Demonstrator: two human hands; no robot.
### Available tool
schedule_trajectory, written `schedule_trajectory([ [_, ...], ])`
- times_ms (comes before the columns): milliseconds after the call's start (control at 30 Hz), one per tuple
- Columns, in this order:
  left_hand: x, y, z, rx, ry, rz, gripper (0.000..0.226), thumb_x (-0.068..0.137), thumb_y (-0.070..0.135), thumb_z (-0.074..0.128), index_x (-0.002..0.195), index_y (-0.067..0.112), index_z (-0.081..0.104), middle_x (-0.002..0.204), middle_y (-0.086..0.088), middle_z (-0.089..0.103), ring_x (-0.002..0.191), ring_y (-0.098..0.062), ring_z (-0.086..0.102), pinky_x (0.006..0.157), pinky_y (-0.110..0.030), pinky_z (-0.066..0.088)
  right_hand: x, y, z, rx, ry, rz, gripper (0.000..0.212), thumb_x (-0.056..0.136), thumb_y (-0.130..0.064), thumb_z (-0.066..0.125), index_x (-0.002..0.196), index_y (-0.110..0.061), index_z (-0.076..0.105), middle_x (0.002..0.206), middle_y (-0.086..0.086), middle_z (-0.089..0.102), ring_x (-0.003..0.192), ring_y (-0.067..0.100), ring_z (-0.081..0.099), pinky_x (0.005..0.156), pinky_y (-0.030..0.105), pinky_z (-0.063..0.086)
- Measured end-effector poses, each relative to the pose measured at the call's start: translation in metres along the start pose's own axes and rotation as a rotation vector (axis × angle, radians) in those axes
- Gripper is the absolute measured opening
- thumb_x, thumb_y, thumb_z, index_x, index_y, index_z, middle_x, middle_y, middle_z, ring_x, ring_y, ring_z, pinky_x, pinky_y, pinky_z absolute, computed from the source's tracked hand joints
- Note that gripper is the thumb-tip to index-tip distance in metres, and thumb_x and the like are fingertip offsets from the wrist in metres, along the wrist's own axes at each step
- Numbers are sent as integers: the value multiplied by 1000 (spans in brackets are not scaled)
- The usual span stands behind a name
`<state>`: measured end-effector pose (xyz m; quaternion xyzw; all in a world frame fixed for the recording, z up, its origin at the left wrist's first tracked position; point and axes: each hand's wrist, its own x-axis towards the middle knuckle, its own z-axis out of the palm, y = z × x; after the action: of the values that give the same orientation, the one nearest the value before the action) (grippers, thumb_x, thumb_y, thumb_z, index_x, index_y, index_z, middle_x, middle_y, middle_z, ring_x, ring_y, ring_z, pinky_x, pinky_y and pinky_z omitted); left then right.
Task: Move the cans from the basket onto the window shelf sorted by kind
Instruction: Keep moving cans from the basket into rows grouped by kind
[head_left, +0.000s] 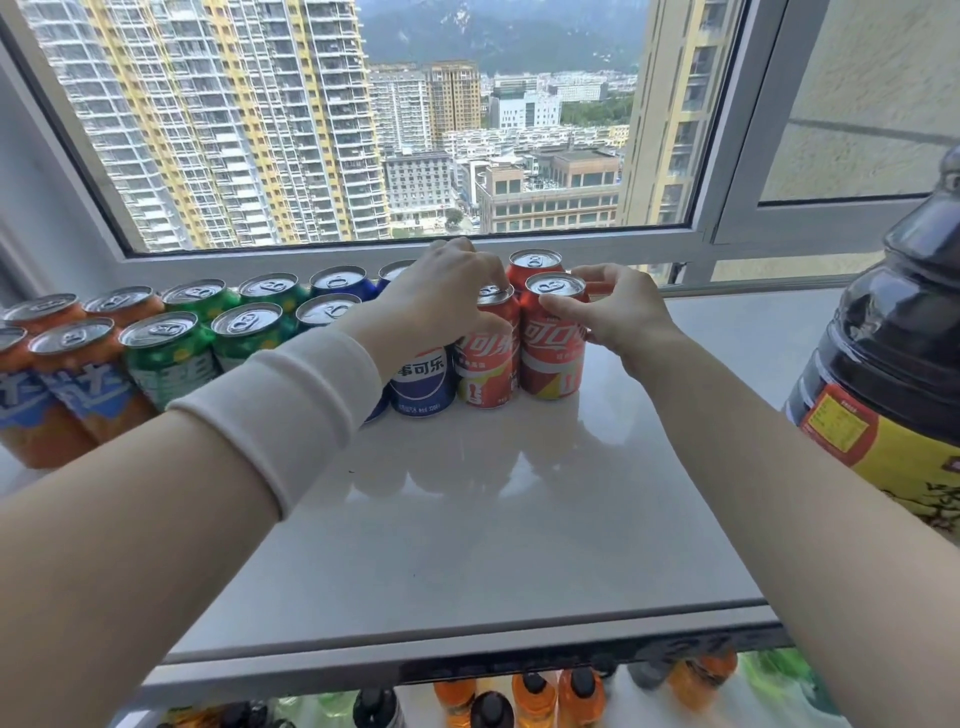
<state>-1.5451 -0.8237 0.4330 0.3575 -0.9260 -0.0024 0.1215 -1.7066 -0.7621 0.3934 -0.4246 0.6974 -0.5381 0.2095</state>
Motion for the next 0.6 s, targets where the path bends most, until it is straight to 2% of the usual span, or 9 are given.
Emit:
schedule_trajectory([
  [133, 0, 0, 5, 12, 11, -13, 54, 82, 40, 65, 129, 19, 49, 129, -10, 46, 125, -28, 37, 99, -39, 35, -4, 1, 1, -18, 7, -27, 60, 72, -26, 79, 123, -10, 53, 116, 6, 59, 106, 18, 56, 93, 36, 48],
  [233, -3, 4, 7, 27, 34, -29, 59, 83, 39, 63, 134, 17, 42, 134, -11, 45, 129, -28, 32, 104, -41, 32, -10, -4, 0, -72, -22, -40, 75, 72, -29, 78, 135, -9, 42, 132, 8, 52, 116, 18, 51, 96, 31, 44],
  [333, -13, 10, 3, 76, 59, -35, 61, 86, 40, 59, 138, 16, 37, 137, -11, 44, 130, -28, 31, 105, -39, 30, -21, -12, -3, -165, -15, -66, 87, 73, -36, 76, 143, -9, 30, 146, 9, 38, 132, 23, 39, 105, 36, 37],
  [467, -38, 16, -2, 42, 106, -38, 58, 90, 40, 53, 139, 16, 35, 140, -12, 42, 133, -28, 29, 107, -38, 26, -51, -15, -11, -269, 33, -130, 83, 79, -38, 70, 144, -8, 27, 149, 9, 34, 137, 22, 31, 108, 32, 28],
  [600, -74, 17, -1, 29, 169, -12, 58, 90, 41, 52, 138, 12, 36, 138, -12, 43, 132, -28, 30, 108, -39, 25, -95, -7, -13, -362, 57, -222, 77, 82, -37, 67, 143, -9, 30, 147, 7, 37, 136, 18, 32, 106, 25, 26],
])
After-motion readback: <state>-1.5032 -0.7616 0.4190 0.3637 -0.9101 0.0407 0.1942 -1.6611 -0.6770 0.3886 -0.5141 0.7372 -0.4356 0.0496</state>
